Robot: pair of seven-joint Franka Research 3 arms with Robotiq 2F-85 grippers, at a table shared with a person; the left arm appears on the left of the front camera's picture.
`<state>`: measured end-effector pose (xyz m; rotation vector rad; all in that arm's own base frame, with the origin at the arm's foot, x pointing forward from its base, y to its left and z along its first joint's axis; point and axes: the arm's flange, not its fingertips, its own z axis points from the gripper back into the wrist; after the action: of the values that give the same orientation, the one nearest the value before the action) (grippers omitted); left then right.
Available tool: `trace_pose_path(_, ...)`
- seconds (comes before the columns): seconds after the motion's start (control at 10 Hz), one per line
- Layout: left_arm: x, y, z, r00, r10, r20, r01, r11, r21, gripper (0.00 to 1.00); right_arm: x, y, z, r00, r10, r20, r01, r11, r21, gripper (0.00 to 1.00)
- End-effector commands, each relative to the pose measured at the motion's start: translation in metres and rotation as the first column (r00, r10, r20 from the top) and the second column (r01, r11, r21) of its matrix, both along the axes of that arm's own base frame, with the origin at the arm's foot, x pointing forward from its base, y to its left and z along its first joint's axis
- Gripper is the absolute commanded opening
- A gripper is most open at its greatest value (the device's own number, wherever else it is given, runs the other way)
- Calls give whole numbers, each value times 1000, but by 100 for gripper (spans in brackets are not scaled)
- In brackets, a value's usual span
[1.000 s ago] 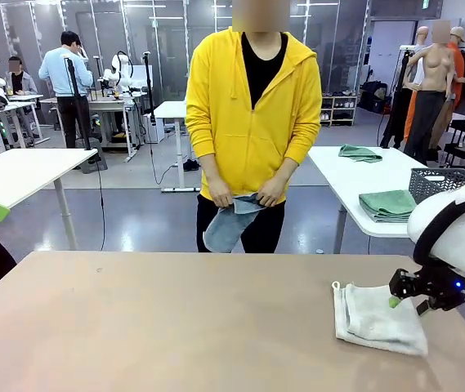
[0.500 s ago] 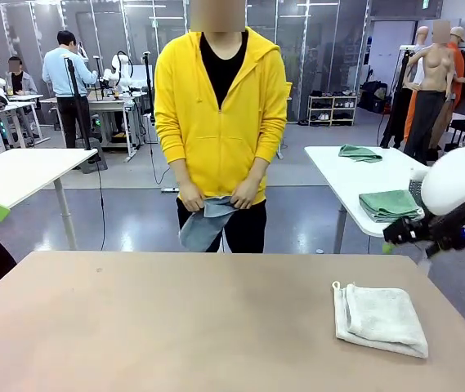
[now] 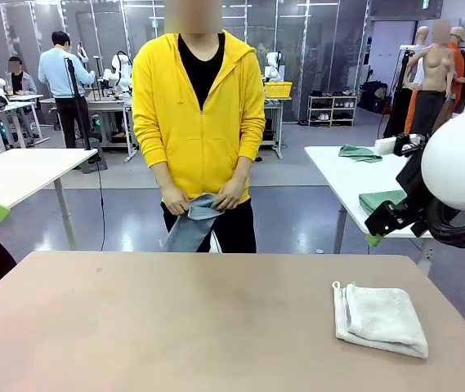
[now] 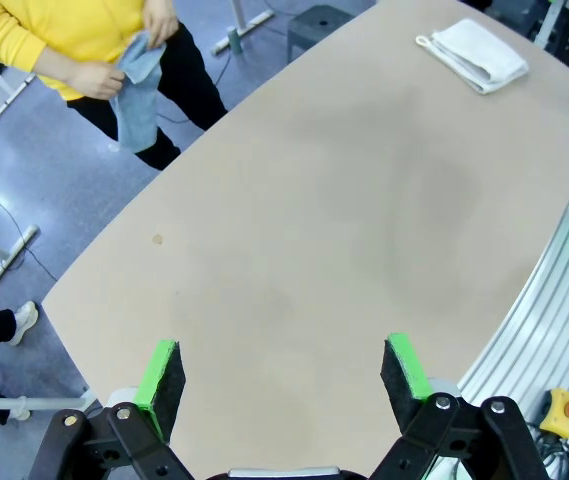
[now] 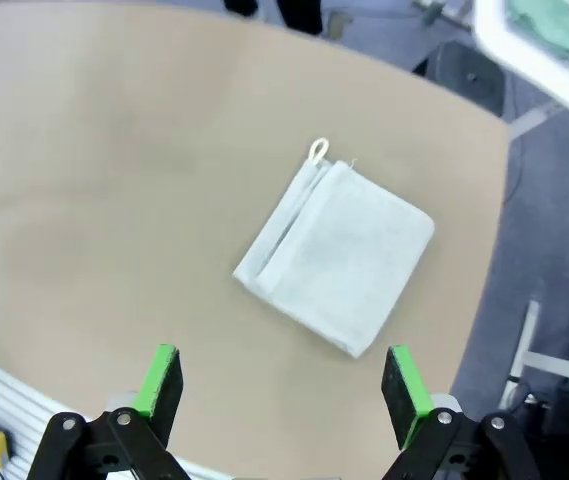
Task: Fold the towels and place them in the basket.
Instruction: Place the folded Towel with hook on the right side of the table.
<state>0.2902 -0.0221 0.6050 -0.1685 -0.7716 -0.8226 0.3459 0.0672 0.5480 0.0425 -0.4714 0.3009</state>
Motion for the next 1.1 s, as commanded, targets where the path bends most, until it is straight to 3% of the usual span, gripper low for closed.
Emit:
trace_pose_path(0.0, 0, 0, 0, 1000, 6, 1, -6, 1000, 10, 100, -18, 20, 65, 996, 74, -42, -77, 995, -70, 100)
trace_pose_path(0.1, 0, 0, 0, 1000, 6, 1, -6, 1000, 10, 100, -15, 22, 95, 997, 59, -43, -63, 994, -93, 100)
trace_pose_path(0.2, 0, 0, 0, 1000, 6, 1, -6, 1000, 10, 100, -15, 24, 120, 997, 63, 35, -59, 994, -97, 100)
trace_pose_path(0.3, 0, 0, 0, 1000, 6, 1, -6, 1000, 10, 100, -26, 29, 138, 986, 134, 103, -125, 988, -85, 100)
trace_pose_path(0.4, 0, 0, 0, 1000, 6, 1, -6, 1000, 10, 100, -35, 32, 143, 977, 168, 131, -156, 983, -98, 100)
trace_pose_path(0.6, 0, 0, 0, 1000, 6, 1, -6, 1000, 10, 100, -52, 34, 125, 944, 286, 163, -276, 958, -81, 100)
trace_pose_path(0.8, 0, 0, 0, 1000, 6, 1, -6, 1000, 10, 100, -80, 31, 110, 887, 422, 186, -422, 906, -42, 100)
trace_pose_path(1.0, 0, 0, 0, 1000, 6, 1, -6, 1000, 10, 100, -112, 30, 106, 883, 417, 216, -415, 908, -59, 100)
